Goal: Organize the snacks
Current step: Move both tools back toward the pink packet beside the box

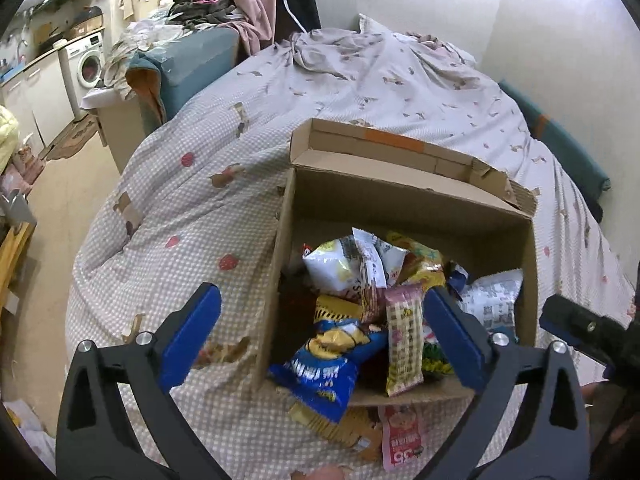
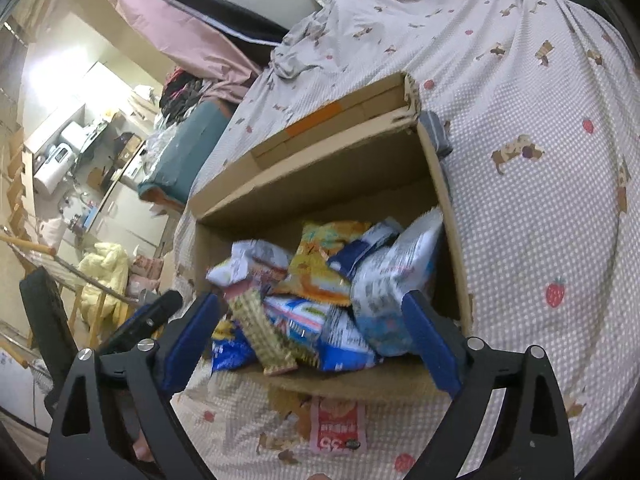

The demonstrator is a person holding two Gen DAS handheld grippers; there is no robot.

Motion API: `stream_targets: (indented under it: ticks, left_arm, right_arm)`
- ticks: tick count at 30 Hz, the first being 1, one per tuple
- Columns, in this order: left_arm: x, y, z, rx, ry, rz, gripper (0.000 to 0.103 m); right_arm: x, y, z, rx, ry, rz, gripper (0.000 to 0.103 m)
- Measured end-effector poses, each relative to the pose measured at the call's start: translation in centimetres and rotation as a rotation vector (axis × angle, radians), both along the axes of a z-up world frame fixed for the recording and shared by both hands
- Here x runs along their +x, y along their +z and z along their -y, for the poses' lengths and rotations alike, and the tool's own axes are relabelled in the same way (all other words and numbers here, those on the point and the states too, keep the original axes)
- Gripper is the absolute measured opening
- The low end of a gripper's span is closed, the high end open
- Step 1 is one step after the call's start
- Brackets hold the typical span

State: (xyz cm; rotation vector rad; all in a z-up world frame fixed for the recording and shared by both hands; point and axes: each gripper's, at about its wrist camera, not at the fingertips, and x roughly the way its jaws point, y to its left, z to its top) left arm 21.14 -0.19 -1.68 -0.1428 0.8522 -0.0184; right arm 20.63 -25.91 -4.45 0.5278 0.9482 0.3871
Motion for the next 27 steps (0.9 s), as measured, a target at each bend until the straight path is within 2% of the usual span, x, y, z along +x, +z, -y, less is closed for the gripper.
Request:
stream_targets:
  ticks: [5,10,13,17,19,23,27]
  left_arm:
    - [-2.0,0.6,-0.1,0.048,-0.025,0.016,0.1]
    - [-3.8,0.4,-0.9,0.076,-0.039,-0.002,0.1]
    - [-5.0,-0.1,-2.5,0.048,-0.005,-0.038,0.1]
    - [-6.5,-1.2,-5.2,-0.026,0.056,-0.11,0.1]
    - [-7.0,-2.0,-6.1,-0.021,0.088,-0.146,0.1]
    - [-7.6,-3.4,-7.3,-0.05,0.129,-0.218,0.1]
    - [-8.3,-3.9,-7.2,-0.056,0.128,-0.236,0.1]
  right_arm:
    - [-1.8,0.2,-0.8,-0.039,0.026,0.009,0.095]
    - [-3.6,-0.4,-1.4,-0.07,0.04,-0.014,0.095]
    - [-4.7,-1.2,-1.4,-0.074,0.043,-0.042,0.095]
    - [-6.2,-2.7,-1.3,-0.021,0.038,-0.109,0.095]
    - [-6.7,-3.5,-1.6,-0.023,0.043,-0.14,0.095]
    - [-7.3,-5.4,-3.1,-0.056,0.078,-0.207,0.095]
    - [-6.9,-7.4,-5.5,-0.168,0.123,-0.248,0.095]
